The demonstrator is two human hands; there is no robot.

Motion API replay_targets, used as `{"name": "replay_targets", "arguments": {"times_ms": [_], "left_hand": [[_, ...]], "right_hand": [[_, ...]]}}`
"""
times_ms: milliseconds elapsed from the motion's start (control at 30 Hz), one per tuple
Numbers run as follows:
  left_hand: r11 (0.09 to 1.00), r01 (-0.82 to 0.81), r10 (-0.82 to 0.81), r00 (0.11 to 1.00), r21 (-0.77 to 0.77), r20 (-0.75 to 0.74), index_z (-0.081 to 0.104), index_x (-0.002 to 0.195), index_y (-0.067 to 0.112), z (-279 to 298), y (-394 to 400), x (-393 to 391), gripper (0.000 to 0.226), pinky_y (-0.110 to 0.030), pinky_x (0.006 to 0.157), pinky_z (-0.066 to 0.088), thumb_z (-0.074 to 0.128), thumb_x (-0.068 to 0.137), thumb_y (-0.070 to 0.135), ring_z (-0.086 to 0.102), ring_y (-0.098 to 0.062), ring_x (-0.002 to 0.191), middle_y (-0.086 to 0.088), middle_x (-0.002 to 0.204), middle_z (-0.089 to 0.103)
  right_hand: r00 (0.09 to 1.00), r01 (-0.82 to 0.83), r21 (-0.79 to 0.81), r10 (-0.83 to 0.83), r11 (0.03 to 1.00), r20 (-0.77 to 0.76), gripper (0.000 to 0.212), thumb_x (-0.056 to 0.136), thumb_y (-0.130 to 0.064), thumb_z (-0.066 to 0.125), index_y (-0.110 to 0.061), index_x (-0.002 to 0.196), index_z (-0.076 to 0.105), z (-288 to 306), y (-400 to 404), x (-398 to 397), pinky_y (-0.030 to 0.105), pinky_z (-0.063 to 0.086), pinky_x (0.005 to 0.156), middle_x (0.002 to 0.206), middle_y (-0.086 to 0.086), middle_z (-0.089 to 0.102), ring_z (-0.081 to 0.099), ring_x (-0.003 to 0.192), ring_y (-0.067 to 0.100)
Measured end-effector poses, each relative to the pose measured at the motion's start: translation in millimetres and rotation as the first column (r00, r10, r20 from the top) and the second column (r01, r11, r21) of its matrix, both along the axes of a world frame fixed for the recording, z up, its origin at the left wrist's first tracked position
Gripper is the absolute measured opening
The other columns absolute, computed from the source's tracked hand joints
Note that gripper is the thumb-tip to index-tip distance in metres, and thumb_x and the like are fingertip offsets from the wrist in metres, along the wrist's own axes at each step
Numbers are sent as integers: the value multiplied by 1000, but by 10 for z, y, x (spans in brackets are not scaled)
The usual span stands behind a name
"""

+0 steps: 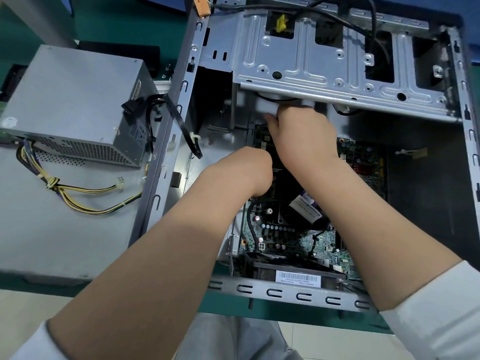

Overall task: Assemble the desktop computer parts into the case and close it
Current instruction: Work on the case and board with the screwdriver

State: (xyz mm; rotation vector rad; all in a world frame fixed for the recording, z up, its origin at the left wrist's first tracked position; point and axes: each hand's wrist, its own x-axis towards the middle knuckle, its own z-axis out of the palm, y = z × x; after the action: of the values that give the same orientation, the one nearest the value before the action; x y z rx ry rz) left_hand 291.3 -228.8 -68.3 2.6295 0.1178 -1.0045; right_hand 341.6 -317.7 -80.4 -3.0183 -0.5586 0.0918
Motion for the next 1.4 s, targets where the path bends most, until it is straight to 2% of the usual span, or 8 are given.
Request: {"name": "replay_targets", "arguments": {"times_ms": [233, 400, 700, 833, 967, 1167, 1267, 1400], "left_hand": [[999, 32, -32, 999, 6, -27, 35, 59, 10, -3, 1, 7, 33, -24, 47, 26, 41, 88, -4, 32, -15, 53, -4, 62, 36], [1000, 10, -10, 1000, -1, -27, 36, 63, 9, -3, 9, 10, 29, -24, 47, 27, 40, 88, -4, 32, -15, 54, -4, 64, 37], [998, 53, -51, 997, 21, -66, 34, 58, 10, 48, 1, 12, 34, -24, 46, 25, 41, 88, -5, 30, -15, 53, -5, 62, 36], [999, 36, -35, 997, 7, -64, 35, 61, 10, 70, 8, 10, 31, -23, 46, 26, 39, 89, -4, 31, -14, 54, -4, 64, 36], [1000, 12, -12, 998, -8, -58, 36, 64, 9, 56, 5, 10, 30, -22, 47, 28, 39, 90, -3, 32, -14, 55, -4, 66, 36], [1000, 14, -14, 997, -11, -73, 52, 78, 9, 65, 13, -7, 20, -36, 80, 46, 41, 93, 2, 41, -23, 76, -2, 66, 35], [999, 35, -34, 996, 9, -84, 37, 61, 9, 55, -23, 4, 32, -31, 63, 42, 40, 90, -4, 38, -19, 62, -4, 66, 37], [1000, 26, -25, 999, 7, -46, 37, 65, 10, 43, 4, 10, 29, -23, 46, 28, 40, 92, 0, 35, -14, 56, -4, 67, 39]], "right_hand": [[993, 31, 51, -25, 998, -117, 9, 91, -9, 51, -9, 85, 45, 64, 49, -89, 34, 32, 62, 69, 8, 39, 46, 73, 32], [1000, 3, 30, -2, 1000, -17, 18, 95, -14, 48, -2, 99, 61, 35, 55, -55, 33, 32, 62, 92, 19, 65, 62, 88, 39], [980, 81, 80, -64, 994, -191, 15, 88, -7, 49, -10, 84, 36, 97, 77, -96, 35, 32, 62, 76, 8, 41, 40, 71, 31], [997, 43, 34, -41, 998, -72, 12, 95, -14, 49, -4, 97, 56, 69, 83, -72, 33, 33, 62, 90, 17, 62, 58, 83, 37], [992, 44, 33, -40, 999, -120, 16, 97, -16, 49, -2, 102, 55, 63, 47, -58, 33, 34, 62, 87, 15, 59, 56, 81, 35], [965, 70, 124, -36, 990, -259, 12, 93, -7, 46, -1, 103, 45, 84, 92, -87, 35, 35, 63, 77, 10, 45, 49, 76, 32], [990, 30, 64, -21, 998, -137, 12, 95, -8, 47, -2, 102, 53, 100, 83, -81, 33, 34, 64, 93, 17, 61, 58, 87, 37], [994, 31, -26, -33, 999, -105, 17, 97, -13, 47, -3, 101, 60, 124, 55, -54, 33, 34, 67, 101, 18, 65, 60, 95, 38]]}}
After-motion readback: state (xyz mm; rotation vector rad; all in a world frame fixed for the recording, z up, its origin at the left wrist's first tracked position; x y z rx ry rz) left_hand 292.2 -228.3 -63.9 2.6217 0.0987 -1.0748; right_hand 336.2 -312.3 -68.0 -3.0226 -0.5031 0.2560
